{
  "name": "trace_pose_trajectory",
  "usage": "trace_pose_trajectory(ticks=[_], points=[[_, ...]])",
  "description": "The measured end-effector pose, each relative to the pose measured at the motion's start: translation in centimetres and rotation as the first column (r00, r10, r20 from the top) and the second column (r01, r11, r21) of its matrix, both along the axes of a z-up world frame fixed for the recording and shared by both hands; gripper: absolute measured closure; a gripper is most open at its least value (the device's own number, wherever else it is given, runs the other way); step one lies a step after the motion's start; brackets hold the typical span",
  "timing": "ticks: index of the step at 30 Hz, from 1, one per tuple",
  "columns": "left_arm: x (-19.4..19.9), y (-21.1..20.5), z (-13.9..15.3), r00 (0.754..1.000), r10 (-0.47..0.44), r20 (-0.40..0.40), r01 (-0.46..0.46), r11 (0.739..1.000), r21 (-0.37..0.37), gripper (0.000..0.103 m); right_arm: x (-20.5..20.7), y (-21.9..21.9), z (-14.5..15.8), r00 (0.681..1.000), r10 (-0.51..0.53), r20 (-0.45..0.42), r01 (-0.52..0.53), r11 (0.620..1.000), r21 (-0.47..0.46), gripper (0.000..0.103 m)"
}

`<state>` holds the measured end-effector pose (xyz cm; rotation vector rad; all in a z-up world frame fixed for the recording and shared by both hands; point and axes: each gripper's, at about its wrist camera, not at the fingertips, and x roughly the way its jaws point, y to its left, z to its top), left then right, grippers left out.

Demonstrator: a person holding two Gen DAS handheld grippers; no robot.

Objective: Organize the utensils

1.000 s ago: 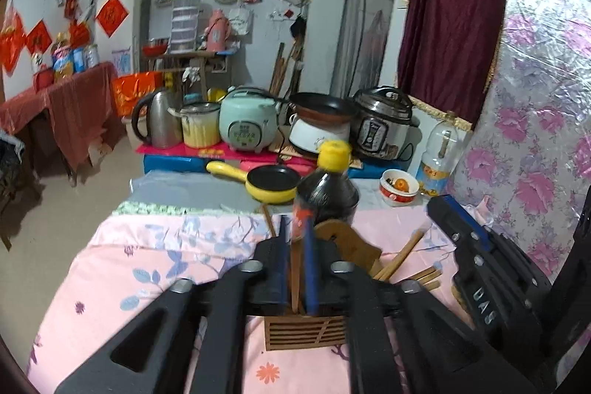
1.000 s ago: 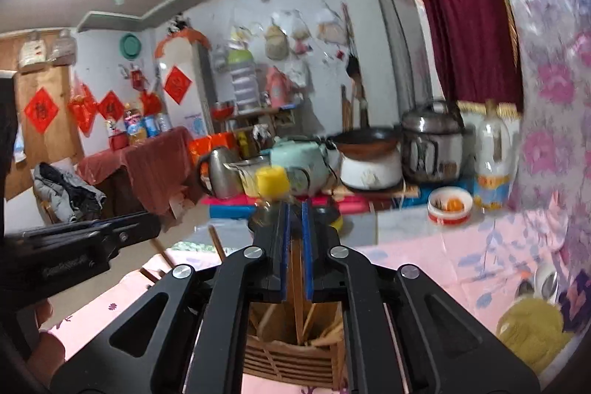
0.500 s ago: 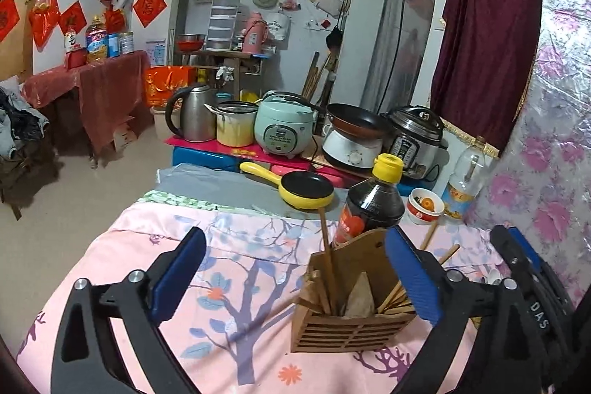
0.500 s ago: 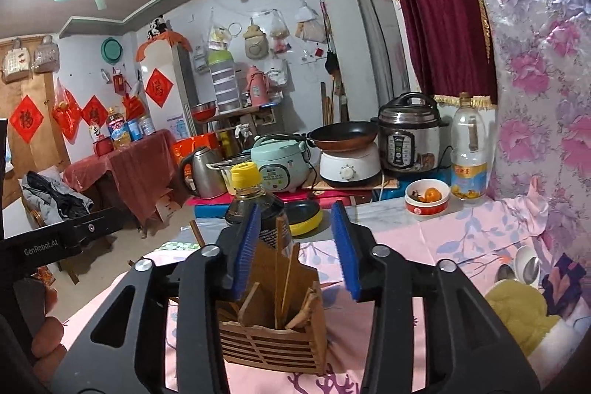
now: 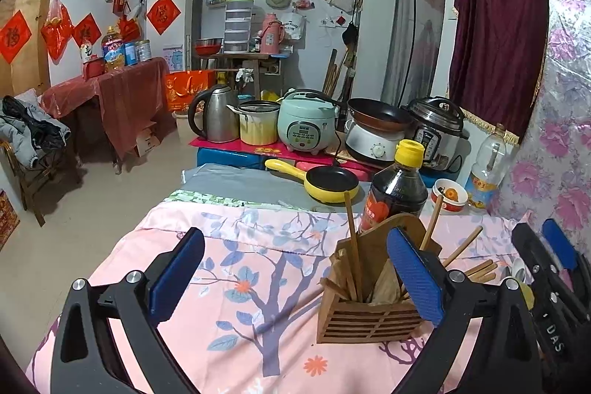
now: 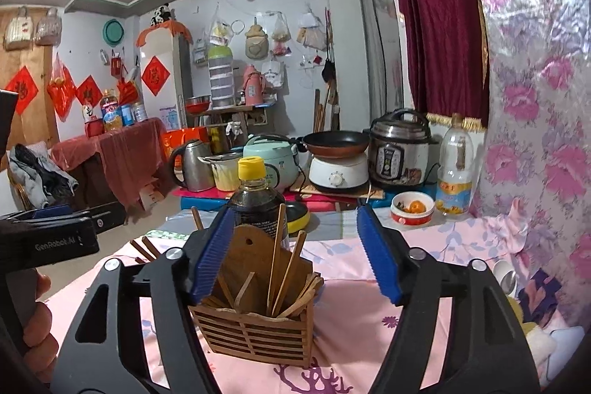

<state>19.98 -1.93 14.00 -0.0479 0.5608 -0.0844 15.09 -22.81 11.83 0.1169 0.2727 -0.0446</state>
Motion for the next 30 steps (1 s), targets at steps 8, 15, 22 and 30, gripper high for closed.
trace_pose_trajectory(ticks=[8,15,22,30], points=[[-1.2,-0.6,0.1,0.999,0.022,0.032,-0.024,0.998,0.061,0.006,-2.1,1.3,0.6,0.998,-0.031,0.050,0.034,0.997,-0.067,0.028],[-2.4,-0.3,0.4,0.999,0.027,0.036,-0.029,0.998,0.062,0.006,-4.1,1.7,1.1,0.993,-0.065,0.096,0.076,0.991,-0.113,0.024],[-4.5,-0.1,0.9,0.998,0.035,0.055,-0.039,0.997,0.071,0.006,-6.0,1.8,1.7,0.991,-0.080,0.112,0.095,0.987,-0.131,0.024],[-7.2,-0.8,1.3,0.997,0.028,0.075,-0.035,0.995,0.096,0.006,-8.4,2.0,2.1,0.989,-0.094,0.116,0.111,0.983,-0.149,0.018]])
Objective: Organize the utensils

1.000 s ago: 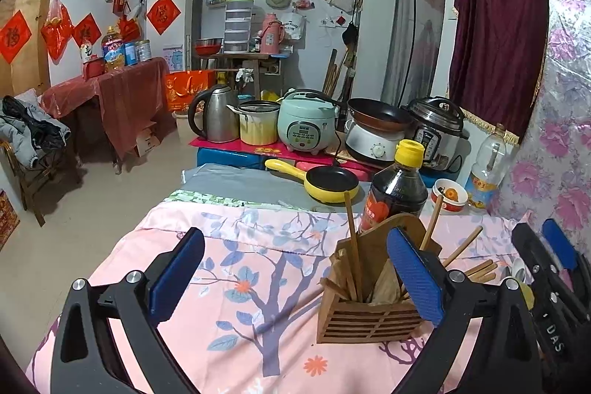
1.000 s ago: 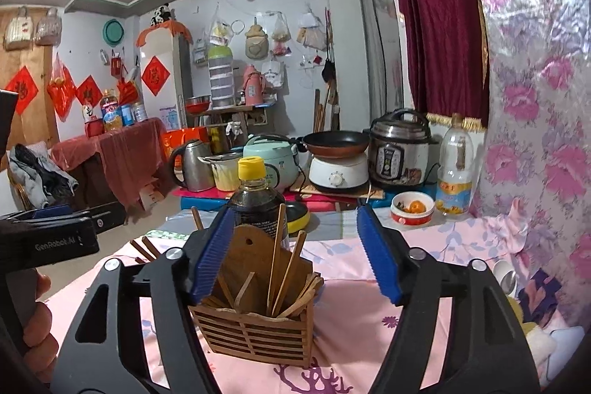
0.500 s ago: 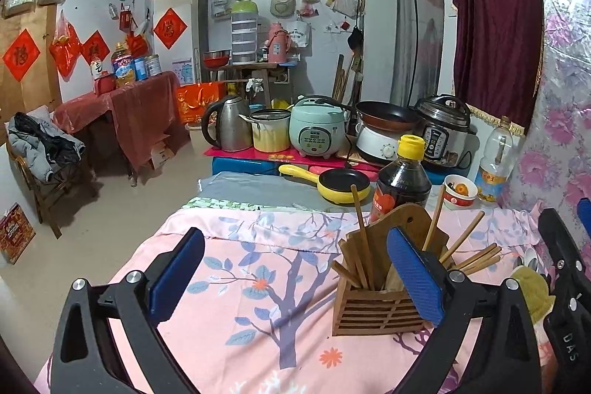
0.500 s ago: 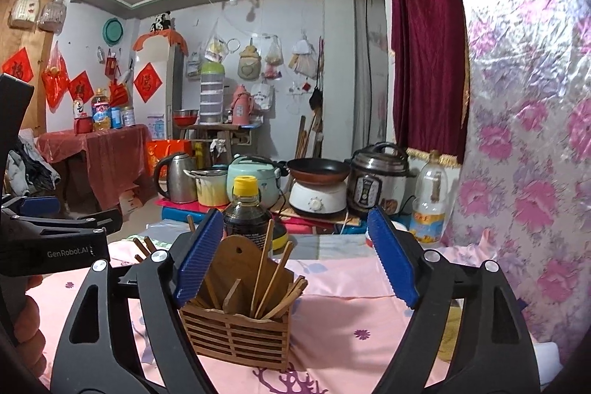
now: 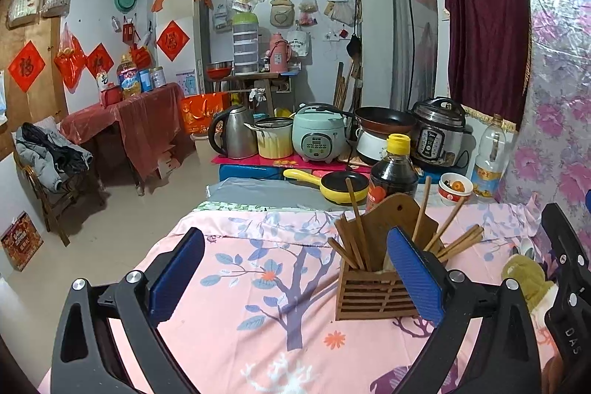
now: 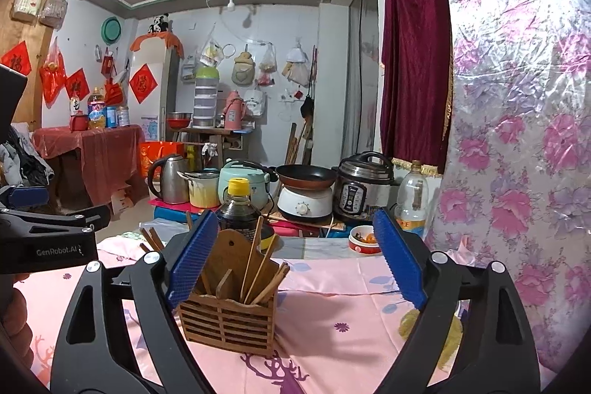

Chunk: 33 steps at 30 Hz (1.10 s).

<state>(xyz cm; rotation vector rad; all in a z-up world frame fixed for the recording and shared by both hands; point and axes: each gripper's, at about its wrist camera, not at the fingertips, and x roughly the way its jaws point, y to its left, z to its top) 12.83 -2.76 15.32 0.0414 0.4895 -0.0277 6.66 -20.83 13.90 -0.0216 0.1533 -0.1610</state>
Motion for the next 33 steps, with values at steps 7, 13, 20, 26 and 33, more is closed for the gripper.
trace_pose_trajectory(ticks=[7,13,20,26,33], points=[[-1.9,-0.9,-0.6,1.000,-0.007,-0.006,0.008,1.000,0.015,0.006,-1.7,-0.5,-0.6,0.999,-0.021,-0.050,0.021,1.000,-0.001,0.013],[-3.4,-0.3,-4.7,0.997,0.000,-0.071,0.004,0.998,0.066,0.006,-3.2,-1.1,-3.0,0.989,-0.020,-0.148,0.026,0.999,0.039,0.011],[-5.1,0.7,-8.5,0.992,0.025,-0.121,-0.013,0.996,0.093,0.006,-4.1,-1.7,-5.8,0.970,-0.002,-0.244,0.021,0.997,0.077,0.011],[-6.4,0.5,-7.8,0.998,0.027,-0.049,-0.022,0.995,0.097,0.006,-5.4,-0.7,-6.3,0.971,0.022,-0.237,-0.007,0.998,0.062,0.010],[-7.0,0.3,-7.2,1.000,0.008,-0.025,-0.006,0.997,0.080,0.006,-6.3,-1.1,-6.2,0.975,0.011,-0.222,0.003,0.998,0.066,0.008]])
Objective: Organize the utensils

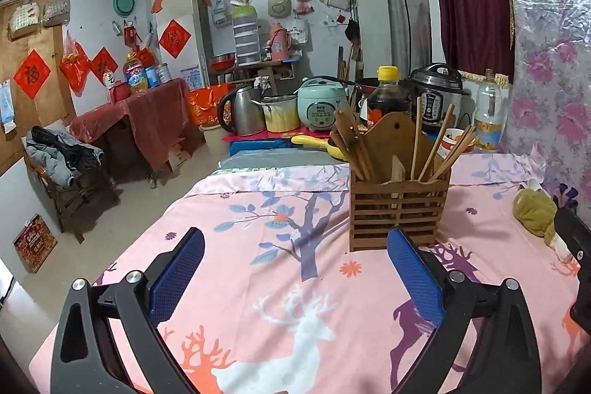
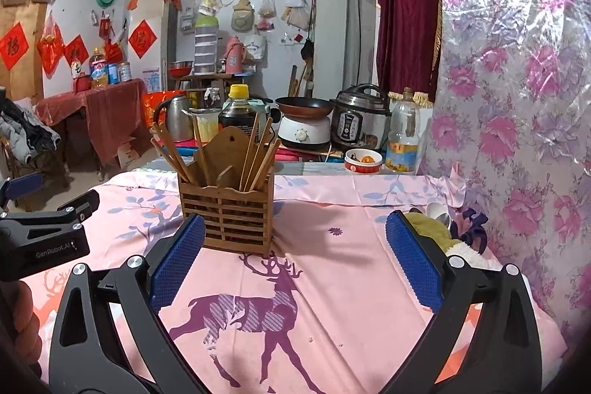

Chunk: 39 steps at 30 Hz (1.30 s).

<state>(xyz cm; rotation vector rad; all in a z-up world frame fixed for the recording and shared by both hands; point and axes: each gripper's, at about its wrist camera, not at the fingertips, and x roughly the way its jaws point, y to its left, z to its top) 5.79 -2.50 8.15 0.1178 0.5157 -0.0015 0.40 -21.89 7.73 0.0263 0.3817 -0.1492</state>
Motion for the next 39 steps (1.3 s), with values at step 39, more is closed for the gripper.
trace_pose_trajectory(ticks=[39], points=[[0.22,-0.07,-0.79,0.999,-0.008,-0.041,0.008,1.000,-0.002,0.006,0.14,-0.84,0.30,1.000,-0.009,0.004,0.009,1.000,0.000,0.008]])
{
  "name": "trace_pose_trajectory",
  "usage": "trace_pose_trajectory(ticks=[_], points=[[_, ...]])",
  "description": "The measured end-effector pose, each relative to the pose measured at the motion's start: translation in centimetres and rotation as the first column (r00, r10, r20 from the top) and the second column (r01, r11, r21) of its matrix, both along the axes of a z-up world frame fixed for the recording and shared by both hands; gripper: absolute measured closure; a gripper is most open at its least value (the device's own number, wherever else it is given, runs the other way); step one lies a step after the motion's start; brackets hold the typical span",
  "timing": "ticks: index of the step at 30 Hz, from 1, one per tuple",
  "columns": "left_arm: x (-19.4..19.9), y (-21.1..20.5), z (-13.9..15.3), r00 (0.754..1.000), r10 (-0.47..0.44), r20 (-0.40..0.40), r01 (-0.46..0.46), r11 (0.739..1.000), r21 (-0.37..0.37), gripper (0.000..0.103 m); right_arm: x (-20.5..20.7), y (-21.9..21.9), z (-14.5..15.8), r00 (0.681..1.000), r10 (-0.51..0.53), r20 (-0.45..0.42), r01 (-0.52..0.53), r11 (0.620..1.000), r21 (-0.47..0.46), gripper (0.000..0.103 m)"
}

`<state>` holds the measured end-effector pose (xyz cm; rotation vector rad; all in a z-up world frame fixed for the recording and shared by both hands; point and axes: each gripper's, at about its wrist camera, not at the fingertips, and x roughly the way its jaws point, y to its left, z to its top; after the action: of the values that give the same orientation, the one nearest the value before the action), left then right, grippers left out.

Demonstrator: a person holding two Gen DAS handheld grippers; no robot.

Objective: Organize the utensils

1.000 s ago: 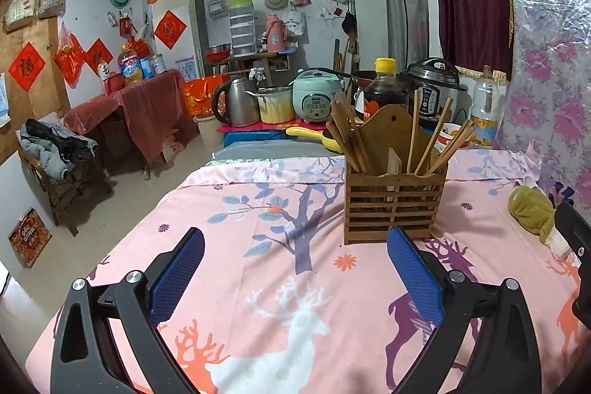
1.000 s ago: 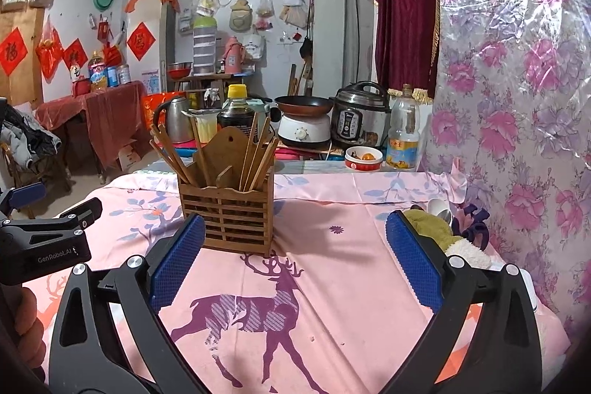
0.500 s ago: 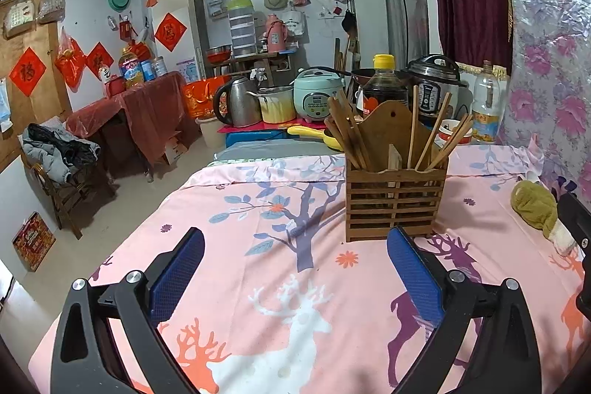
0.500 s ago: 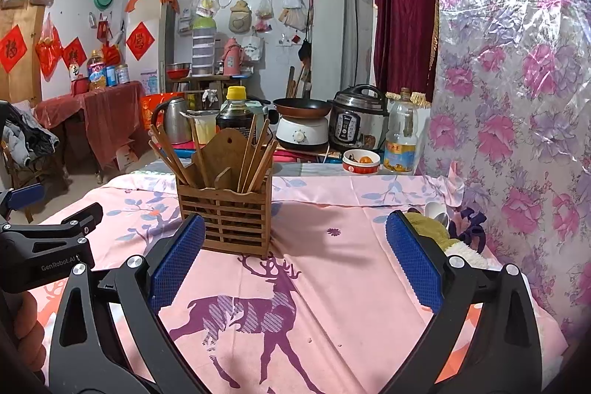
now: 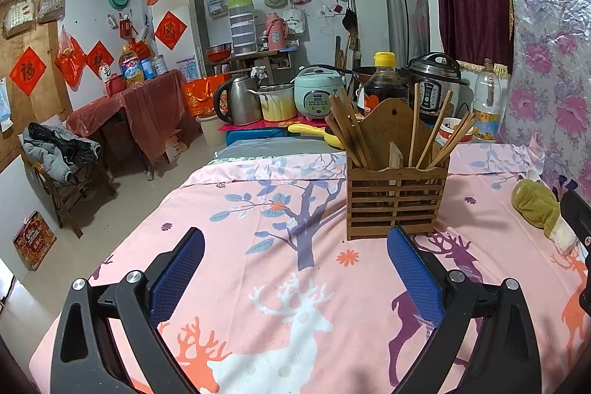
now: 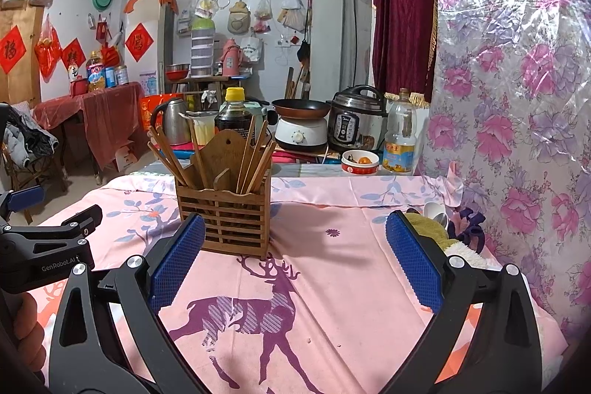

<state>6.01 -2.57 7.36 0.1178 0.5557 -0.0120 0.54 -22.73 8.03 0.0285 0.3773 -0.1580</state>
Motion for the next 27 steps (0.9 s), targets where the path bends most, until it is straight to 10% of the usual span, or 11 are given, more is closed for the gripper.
trace_pose_trajectory(ticks=[27], points=[[0.04,-0.04,0.04,1.000,-0.001,0.000,0.001,1.000,0.000,0.006,-0.01,0.03,-0.04,1.000,-0.001,0.002,0.001,1.000,-0.001,0.008]])
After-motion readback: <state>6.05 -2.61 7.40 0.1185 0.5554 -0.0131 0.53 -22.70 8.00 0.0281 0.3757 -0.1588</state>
